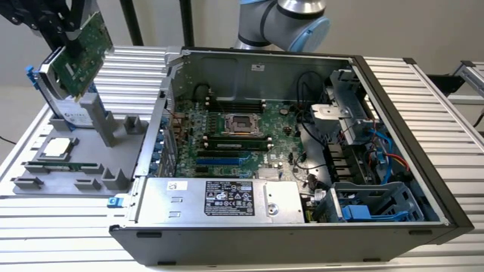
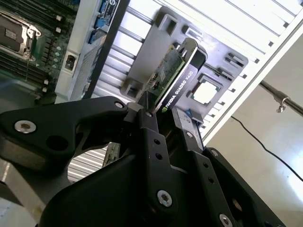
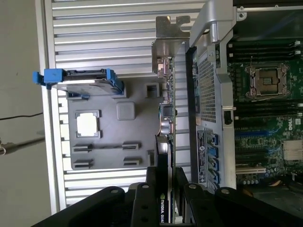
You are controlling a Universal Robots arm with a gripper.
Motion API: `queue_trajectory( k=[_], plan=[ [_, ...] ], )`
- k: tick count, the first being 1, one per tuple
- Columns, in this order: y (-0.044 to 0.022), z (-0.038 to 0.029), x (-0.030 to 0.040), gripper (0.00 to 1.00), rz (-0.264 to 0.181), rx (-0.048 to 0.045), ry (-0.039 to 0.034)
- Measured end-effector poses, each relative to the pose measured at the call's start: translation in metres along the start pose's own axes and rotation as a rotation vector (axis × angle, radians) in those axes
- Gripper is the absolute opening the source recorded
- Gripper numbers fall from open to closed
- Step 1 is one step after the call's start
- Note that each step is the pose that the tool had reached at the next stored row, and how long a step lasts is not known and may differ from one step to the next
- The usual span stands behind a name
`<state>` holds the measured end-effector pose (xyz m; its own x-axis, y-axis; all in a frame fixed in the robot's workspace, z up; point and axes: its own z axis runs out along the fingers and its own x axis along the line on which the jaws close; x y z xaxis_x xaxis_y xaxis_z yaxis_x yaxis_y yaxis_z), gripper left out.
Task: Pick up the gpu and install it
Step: 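Pick up the gpu and move the gpu toward the slot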
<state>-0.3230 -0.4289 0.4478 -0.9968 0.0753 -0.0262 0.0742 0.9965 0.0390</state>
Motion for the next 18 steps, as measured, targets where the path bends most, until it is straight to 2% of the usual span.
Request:
queue_trajectory(
  k=[18],
  plan=[
    [0.0017,0.0007,-0.0235,0.00,0.000,0.0001,0.0008]
  ],
)
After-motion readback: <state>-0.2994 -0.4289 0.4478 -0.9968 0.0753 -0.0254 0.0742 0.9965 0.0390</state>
